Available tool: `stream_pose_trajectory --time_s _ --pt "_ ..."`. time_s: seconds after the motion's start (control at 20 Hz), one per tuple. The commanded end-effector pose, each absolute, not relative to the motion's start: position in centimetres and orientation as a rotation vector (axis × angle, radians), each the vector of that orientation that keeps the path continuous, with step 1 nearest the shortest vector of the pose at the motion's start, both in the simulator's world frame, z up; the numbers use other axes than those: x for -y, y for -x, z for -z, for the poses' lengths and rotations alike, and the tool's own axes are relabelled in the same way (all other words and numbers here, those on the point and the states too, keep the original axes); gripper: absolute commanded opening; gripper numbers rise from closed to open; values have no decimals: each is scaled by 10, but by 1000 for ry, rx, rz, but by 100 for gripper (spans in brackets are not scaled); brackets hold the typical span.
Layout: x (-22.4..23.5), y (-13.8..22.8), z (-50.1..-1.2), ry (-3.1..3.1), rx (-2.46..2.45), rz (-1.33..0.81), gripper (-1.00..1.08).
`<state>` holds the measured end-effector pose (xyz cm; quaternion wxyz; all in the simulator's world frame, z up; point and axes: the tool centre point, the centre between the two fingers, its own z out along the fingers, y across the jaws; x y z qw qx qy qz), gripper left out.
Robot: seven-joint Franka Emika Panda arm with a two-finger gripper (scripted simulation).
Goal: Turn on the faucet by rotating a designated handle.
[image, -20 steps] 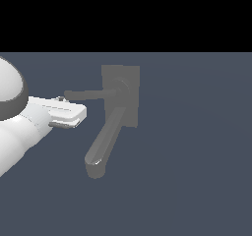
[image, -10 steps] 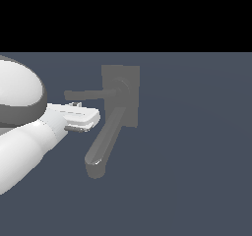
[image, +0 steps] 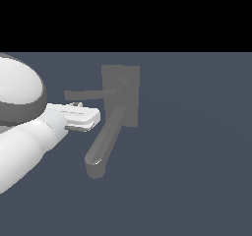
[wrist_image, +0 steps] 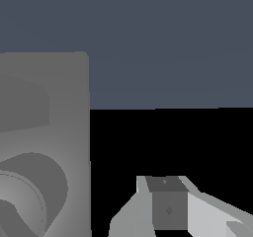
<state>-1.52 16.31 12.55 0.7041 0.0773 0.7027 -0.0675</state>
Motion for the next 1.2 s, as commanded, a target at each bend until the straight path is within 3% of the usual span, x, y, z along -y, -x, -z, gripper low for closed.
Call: stream_pose_trajectory --time_s 0.0,1.15 --pt "-164 15 -134 -172 -1563 149 -100" --pt "-159 16 -197 -174 -1570 154 -100"
